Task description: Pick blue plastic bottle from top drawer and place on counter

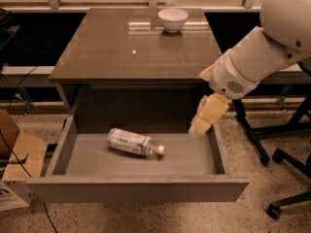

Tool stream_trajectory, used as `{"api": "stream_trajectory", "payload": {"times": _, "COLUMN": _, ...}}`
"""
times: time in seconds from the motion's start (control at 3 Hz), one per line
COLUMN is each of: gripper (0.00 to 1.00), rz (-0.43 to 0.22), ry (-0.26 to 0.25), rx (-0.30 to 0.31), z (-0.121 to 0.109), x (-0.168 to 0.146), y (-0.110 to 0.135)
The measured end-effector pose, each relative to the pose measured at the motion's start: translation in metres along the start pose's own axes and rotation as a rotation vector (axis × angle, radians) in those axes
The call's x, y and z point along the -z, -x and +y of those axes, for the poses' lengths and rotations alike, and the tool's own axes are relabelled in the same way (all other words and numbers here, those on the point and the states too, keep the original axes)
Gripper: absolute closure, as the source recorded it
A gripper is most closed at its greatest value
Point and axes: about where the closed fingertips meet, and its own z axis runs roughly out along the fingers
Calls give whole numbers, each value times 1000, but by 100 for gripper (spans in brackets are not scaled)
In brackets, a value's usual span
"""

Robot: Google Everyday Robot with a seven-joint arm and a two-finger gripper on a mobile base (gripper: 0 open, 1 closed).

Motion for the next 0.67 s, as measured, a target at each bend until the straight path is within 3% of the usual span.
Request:
{"api": "stream_trajectory", "payload": {"times": 0.33, "gripper": 0, "rz": -56, "ry": 60, "rx": 5, "z": 0, "x": -36, "y": 7}}
{"api": "stream_trajectory", "payload": {"times": 0.67, "gripper": 0, "rz": -141, "ry": 155, "rx": 36, "z": 3, "x": -82, "y": 11}}
